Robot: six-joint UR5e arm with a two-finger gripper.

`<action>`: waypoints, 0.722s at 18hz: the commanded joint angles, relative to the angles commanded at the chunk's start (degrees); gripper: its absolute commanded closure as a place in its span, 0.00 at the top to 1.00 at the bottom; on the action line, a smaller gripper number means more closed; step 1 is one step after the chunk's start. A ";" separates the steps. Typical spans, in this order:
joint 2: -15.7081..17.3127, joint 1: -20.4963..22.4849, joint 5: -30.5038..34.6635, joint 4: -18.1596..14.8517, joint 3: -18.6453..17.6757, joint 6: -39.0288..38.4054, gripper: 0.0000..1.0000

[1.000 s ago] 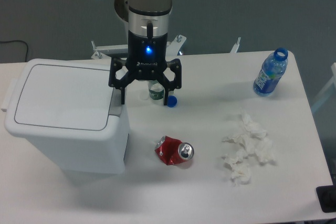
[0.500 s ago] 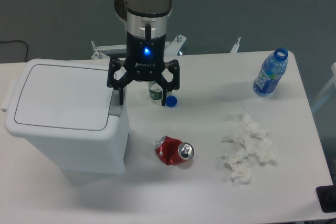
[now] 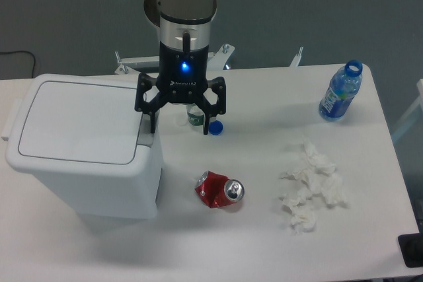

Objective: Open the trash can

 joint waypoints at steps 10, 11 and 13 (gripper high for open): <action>0.00 0.00 0.09 0.00 -0.35 0.00 1.00; 0.00 0.00 0.09 0.00 -0.44 0.00 1.00; 0.09 0.09 0.00 0.00 -0.44 0.00 1.00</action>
